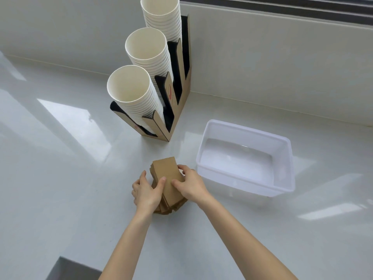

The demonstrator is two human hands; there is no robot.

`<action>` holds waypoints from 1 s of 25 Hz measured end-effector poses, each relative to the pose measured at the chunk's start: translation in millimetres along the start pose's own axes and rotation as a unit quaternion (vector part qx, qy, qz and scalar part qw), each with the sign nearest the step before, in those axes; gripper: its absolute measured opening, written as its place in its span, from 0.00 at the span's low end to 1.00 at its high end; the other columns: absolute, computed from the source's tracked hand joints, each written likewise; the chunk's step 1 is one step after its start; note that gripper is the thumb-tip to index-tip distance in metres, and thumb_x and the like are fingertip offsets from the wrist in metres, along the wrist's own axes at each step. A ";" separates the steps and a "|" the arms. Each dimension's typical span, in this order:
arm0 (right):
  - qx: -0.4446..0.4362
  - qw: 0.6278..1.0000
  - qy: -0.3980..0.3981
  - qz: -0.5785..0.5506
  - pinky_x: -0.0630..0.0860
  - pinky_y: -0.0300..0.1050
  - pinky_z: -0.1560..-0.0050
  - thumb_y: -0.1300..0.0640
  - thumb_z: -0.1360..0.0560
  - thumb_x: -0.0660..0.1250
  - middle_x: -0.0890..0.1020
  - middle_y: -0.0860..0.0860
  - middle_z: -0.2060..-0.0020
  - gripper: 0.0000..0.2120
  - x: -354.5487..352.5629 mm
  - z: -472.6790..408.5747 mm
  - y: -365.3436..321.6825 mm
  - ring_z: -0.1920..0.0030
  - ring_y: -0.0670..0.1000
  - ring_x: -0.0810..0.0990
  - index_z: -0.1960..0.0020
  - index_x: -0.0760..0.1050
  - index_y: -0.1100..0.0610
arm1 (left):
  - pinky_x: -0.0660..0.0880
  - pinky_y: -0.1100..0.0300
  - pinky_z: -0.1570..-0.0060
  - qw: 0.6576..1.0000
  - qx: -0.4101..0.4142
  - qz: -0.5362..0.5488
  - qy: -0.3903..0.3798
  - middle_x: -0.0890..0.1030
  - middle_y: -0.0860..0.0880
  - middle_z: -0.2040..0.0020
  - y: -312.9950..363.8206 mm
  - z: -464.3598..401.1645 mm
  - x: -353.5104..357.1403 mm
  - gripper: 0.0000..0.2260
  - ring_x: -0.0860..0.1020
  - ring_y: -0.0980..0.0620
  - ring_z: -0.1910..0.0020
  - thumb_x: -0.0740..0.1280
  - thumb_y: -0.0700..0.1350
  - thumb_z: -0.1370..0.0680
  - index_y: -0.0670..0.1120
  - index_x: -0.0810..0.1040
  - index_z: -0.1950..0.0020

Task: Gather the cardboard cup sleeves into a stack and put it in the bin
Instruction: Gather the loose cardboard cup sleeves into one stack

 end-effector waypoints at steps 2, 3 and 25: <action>0.013 1.000 -0.013 -0.015 0.70 0.47 0.37 0.56 0.25 0.62 0.70 0.59 0.33 0.27 -2.1 2.0 1.0 0.33 0.57 0.70 0.28 0.60 0.57 | 0.61 0.45 0.31 0.999 -0.016 0.024 -0.043 0.60 0.40 0.27 -7.9 -7.3 0.4 0.35 0.60 0.41 0.29 0.65 0.55 0.28 0.44 0.55 0.27; 0.021 0.999 -0.022 -0.024 0.70 0.47 0.38 0.55 0.24 0.61 0.72 0.58 0.34 0.26 -3.0 2.5 1.5 0.35 0.57 0.71 0.29 0.61 0.58 | 0.62 0.46 0.31 0.997 -0.023 0.040 -0.064 0.60 0.41 0.27 -10.7 -9.8 -0.5 0.37 0.61 0.42 0.29 0.66 0.57 0.29 0.43 0.55 0.27; 0.009 0.968 -0.104 -0.227 0.70 0.52 0.32 0.43 0.34 0.63 0.65 0.51 0.33 0.37 25.5 15.5 35.5 0.33 0.52 0.69 0.28 0.55 0.44 | 0.77 0.55 0.59 0.931 -0.091 0.269 -0.230 0.80 0.44 0.48 -2.7 15.5 -4.3 0.23 0.79 0.47 0.52 0.69 0.43 0.29 0.42 0.69 0.36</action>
Point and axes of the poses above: each hand's wrist, its own z-axis away from the middle knuckle, its own x-axis out of the palm, y = z × x, the point moved 2 cm from there along -z, towards the middle knuckle
